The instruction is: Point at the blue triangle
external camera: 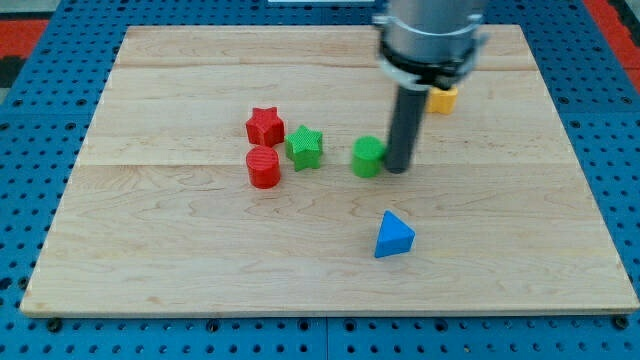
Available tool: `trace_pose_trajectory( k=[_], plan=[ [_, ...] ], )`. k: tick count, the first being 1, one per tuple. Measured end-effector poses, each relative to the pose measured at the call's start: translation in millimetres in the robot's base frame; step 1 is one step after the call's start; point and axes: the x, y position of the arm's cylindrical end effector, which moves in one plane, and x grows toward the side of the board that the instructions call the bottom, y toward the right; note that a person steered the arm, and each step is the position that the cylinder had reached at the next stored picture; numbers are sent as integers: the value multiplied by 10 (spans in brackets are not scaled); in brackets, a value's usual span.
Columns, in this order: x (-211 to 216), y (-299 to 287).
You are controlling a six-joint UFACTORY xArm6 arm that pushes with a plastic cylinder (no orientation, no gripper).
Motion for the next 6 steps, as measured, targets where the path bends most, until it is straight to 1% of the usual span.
trace_pose_trajectory(
  k=[1, 2, 3, 4, 5, 6],
  plan=[
    [30, -724],
    [274, -658],
    [885, -668],
    [1334, -205],
    [1059, 204],
    [504, 304]
  ],
)
